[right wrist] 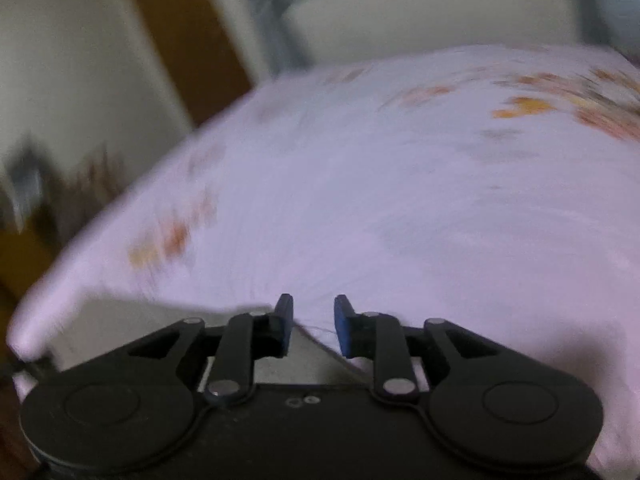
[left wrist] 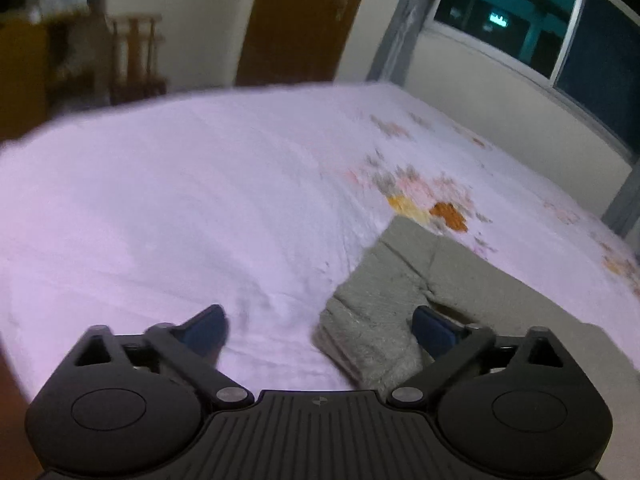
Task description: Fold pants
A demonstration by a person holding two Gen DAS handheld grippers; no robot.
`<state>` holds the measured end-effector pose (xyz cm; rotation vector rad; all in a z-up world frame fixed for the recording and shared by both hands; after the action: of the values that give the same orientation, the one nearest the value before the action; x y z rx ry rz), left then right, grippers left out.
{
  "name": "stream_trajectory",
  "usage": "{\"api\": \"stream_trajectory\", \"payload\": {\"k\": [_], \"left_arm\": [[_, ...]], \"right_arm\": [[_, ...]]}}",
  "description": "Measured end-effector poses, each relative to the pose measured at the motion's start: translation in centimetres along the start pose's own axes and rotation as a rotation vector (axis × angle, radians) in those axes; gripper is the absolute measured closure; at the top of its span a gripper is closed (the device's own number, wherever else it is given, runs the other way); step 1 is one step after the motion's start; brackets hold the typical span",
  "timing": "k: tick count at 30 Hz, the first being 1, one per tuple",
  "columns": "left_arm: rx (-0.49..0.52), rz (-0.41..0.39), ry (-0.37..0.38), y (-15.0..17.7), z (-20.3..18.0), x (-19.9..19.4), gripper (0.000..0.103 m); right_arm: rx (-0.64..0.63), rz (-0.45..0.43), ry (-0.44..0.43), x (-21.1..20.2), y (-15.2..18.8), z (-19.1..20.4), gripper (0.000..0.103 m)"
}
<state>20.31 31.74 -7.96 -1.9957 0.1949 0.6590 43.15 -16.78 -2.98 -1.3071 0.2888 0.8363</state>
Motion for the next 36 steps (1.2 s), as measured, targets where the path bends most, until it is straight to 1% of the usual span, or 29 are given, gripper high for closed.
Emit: {"api": "stream_trajectory", "payload": {"k": [1,2,3,4,5,6,7,9,11,13,14,15,16,19,23,25,27,29,31,35,36], "left_arm": [[0.017,-0.012,0.017,0.3,-0.6,-0.6,0.000],[0.030,-0.017,0.033,0.7,-1.2,-1.1,0.000],[0.046,-0.016,0.040,1.1,-2.1,-1.5,0.000],[0.066,-0.017,0.048,1.7,-3.1,-1.8,0.000],[0.083,-0.015,0.060,2.1,-4.1,-2.0,0.000],[0.094,-0.010,0.075,2.7,-5.3,-2.0,0.000],[0.101,-0.005,0.094,3.2,-6.6,-2.0,0.000],[0.124,0.013,0.142,4.2,-9.5,-2.0,0.000],[0.166,0.028,0.185,5.1,-12.9,-2.0,0.000],[0.201,0.044,0.232,6.0,-15.8,-2.3,0.000],[0.223,0.049,0.253,6.7,-17.6,-2.3,0.000],[0.240,0.052,0.272,7.2,-18.9,-2.6,0.000],[0.261,0.059,0.294,7.9,-20.5,-2.7,0.000],[0.289,0.083,0.345,9.8,-24.1,-3.2,0.000],[0.330,0.134,0.364,12.1,-26.7,-3.2,0.000],[0.347,0.156,0.359,13.1,-27.1,-3.8,0.000],[0.346,0.165,0.356,13.6,-27.2,-3.9,0.000],[0.339,0.170,0.369,14.1,-27.8,-4.0,0.000],[0.335,0.170,0.366,14.7,-28.6,-3.9,0.000],[0.332,0.171,0.347,16.7,-32.0,-3.1,0.000],[0.330,0.174,0.350,17.4,-33.0,-3.3,0.000]], "right_arm": [[0.082,-0.044,-0.008,-2.6,0.3,-2.1,0.080],[0.169,-0.088,-0.005,-5.8,1.0,-4.9,0.073],[0.243,-0.125,0.009,-8.8,2.1,-7.7,0.052],[0.312,-0.163,0.025,-11.4,3.3,-10.3,0.035],[0.395,-0.205,0.044,-14.6,5.0,-13.3,0.034],[0.475,-0.233,0.077,-17.4,6.8,-16.2,0.037],[0.546,-0.250,0.105,-19.8,8.5,-18.5,0.041],[0.693,-0.319,0.168,-24.9,12.5,-22.7,0.041],[0.784,-0.367,0.224,-28.3,15.9,-25.1,0.041],[0.853,-0.387,0.288,-30.6,18.6,-26.7,0.043],[0.884,-0.386,0.297,-31.1,19.7,-27.4,0.046],[0.917,-0.382,0.304,-31.3,20.7,-28.0,0.052],[0.952,-0.367,0.314,-31.4,21.5,-28.7,0.056],[1.061,-0.329,0.308,-30.6,23.4,-29.8,0.062],[1.191,-0.327,0.307,-29.8,25.0,-31.5,0.062],[1.241,-0.321,0.272,-28.8,25.3,-32.3,0.064],[1.238,-0.333,0.260,-28.5,25.0,-33.0,0.066],[1.230,-0.333,0.241,-27.8,24.7,-33.5,0.071],[1.224,-0.316,0.236,-27.0,24.4,-34.1,0.079],[1.193,-0.321,0.237,-26.8,24.2,-33.8,0.081],[1.187,-0.322,0.237,-26.9,24.3,-33.7,0.083]]}}
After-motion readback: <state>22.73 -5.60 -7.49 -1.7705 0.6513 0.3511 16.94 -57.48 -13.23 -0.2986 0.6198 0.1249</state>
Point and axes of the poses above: each gripper's, at about its wrist camera, not at the fingertips, and x roughly the way its jaws point, z to its left, y to its underside, the point moved 4 cm from there along x, roughly the way its jaws point, and after that the axes turned 13 degrees about y, right-handed, at the moved point
